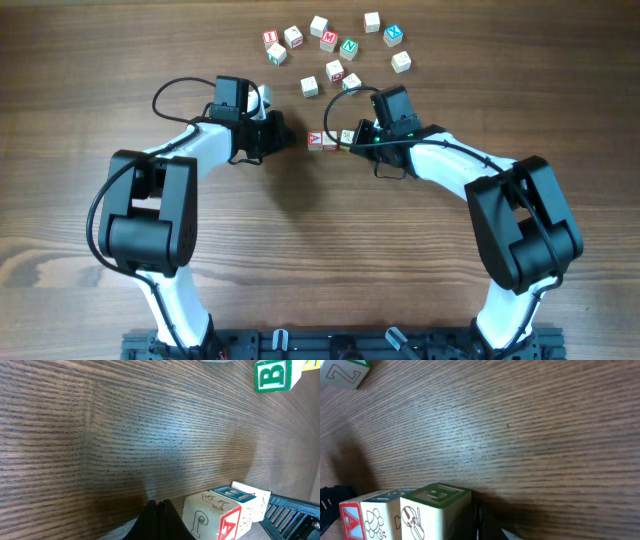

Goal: Form a horizontal line

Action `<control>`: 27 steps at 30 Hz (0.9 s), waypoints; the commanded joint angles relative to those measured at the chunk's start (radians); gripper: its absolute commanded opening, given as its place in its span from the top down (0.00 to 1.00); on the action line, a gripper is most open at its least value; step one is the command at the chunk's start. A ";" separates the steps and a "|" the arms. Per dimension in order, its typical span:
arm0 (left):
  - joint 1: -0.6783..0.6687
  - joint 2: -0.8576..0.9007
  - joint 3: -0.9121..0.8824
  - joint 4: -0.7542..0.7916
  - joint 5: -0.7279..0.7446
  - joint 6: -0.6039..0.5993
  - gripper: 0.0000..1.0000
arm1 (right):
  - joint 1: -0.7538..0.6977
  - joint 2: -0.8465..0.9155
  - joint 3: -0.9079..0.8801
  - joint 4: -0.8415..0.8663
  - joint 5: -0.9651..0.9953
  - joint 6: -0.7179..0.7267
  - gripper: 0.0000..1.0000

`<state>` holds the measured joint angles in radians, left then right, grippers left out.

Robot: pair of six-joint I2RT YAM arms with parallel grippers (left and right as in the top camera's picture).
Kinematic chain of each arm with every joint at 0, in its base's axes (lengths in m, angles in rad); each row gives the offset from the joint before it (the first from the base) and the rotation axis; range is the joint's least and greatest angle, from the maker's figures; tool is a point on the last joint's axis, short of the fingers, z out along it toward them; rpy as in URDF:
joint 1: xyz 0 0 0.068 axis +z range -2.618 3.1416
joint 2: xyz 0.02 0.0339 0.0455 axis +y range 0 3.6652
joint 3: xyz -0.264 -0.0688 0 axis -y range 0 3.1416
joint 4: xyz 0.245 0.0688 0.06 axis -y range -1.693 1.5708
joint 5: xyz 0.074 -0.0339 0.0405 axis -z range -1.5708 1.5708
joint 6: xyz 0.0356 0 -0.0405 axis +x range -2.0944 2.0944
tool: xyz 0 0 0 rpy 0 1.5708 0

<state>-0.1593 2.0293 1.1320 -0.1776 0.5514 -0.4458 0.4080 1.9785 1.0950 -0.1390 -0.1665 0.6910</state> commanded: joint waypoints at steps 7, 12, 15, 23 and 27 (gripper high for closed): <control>-0.017 0.019 -0.006 0.017 0.002 0.016 0.96 | 0.008 0.062 -0.042 -0.003 0.063 -0.038 0.96; -0.053 0.019 -0.006 0.021 0.002 0.016 0.96 | 0.008 0.062 -0.042 -0.003 0.066 -0.037 0.96; -0.069 0.019 -0.006 0.022 -0.008 0.016 0.96 | 0.008 0.062 -0.042 -0.004 0.066 -0.037 0.96; -0.072 0.019 -0.006 0.012 -0.028 0.016 0.96 | 0.008 0.062 -0.042 -0.004 0.066 -0.038 0.96; -0.072 0.019 -0.006 0.009 -0.029 0.016 0.96 | 0.008 0.062 -0.042 -0.002 0.066 -0.060 0.96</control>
<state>-0.2337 2.0293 1.1320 -0.1680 0.5362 -0.4458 0.4118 1.9797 1.0935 -0.1257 -0.1528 0.6670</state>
